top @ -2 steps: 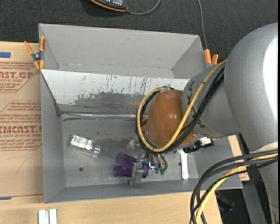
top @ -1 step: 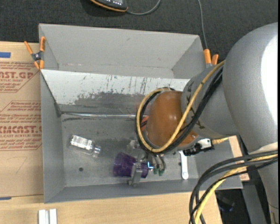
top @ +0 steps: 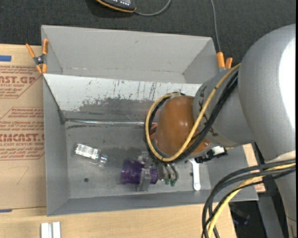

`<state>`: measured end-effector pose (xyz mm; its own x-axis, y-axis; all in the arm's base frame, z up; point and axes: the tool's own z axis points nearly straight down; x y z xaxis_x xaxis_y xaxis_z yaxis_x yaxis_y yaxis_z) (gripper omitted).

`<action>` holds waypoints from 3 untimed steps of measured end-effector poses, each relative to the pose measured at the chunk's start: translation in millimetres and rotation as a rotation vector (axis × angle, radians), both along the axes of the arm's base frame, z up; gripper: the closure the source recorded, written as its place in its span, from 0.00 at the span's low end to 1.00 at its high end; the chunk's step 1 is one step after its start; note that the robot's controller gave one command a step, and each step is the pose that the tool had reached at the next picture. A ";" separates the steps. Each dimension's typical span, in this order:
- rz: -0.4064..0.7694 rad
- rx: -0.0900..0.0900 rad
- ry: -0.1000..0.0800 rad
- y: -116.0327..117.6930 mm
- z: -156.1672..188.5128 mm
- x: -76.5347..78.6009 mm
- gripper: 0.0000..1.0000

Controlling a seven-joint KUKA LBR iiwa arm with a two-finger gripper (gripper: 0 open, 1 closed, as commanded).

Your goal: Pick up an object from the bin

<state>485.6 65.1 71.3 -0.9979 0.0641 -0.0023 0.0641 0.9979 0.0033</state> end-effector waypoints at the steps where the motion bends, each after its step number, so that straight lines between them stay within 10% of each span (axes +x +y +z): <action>1: 0.000 0.000 0.000 0.0 0.0 0.0 1.00; 3: 0.000 -0.001 0.008 -0.1 12.0 -2.2 1.00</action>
Offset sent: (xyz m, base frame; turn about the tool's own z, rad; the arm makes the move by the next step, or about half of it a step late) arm 0.0000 -0.0002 0.0262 -0.0001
